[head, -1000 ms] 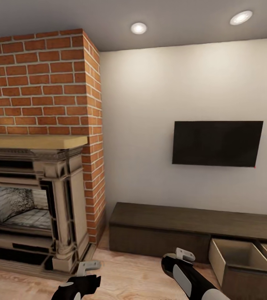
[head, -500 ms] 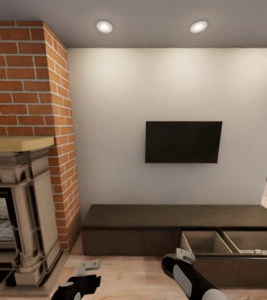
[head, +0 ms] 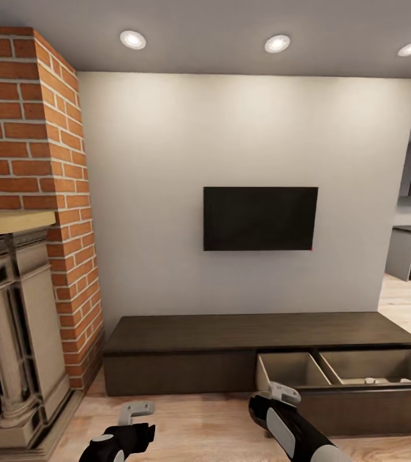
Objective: Place each of the two pumpkins and all three candles from the living room inside a cabinet in the living room (use any cabinet), then make sure every cabinet is closed, and position the cauldron so it is next to a table in the living room.
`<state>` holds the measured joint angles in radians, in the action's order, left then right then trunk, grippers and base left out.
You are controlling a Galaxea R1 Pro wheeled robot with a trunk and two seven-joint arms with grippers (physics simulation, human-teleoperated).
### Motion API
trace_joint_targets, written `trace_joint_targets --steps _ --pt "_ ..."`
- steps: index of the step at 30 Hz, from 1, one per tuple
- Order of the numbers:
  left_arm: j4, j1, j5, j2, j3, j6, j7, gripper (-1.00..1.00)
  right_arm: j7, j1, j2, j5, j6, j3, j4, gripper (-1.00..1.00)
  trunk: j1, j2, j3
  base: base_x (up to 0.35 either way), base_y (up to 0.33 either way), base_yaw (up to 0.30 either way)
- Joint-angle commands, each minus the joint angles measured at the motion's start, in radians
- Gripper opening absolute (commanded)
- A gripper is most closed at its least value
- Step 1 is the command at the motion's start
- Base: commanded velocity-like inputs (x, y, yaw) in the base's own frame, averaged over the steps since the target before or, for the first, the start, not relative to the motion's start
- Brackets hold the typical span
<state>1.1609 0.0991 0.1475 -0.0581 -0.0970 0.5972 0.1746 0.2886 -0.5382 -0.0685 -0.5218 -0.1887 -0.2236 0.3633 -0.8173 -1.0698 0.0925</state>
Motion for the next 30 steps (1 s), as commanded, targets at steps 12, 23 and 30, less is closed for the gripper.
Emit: trace_joint_targets --steps 12,23,30 --pt "0.001 0.001 0.011 0.000 -0.001 0.004 0.009 1.00 0.007 0.000 -0.001 -0.006 -0.006 -0.009 0.005 -1.00 0.000 -0.001 0.004 0.000 -0.276 -0.030" --pt "0.001 0.001 0.010 0.000 -0.001 0.003 0.009 1.00 0.007 0.000 0.001 -0.006 -0.006 -0.007 0.002 -1.00 0.000 -0.001 0.018 0.015 -0.279 -0.149" --pt "0.009 0.001 0.015 0.001 -0.001 0.000 0.007 1.00 0.007 -0.001 0.005 -0.007 -0.006 -0.004 0.001 -1.00 0.004 0.006 0.025 0.059 -0.169 -0.134"
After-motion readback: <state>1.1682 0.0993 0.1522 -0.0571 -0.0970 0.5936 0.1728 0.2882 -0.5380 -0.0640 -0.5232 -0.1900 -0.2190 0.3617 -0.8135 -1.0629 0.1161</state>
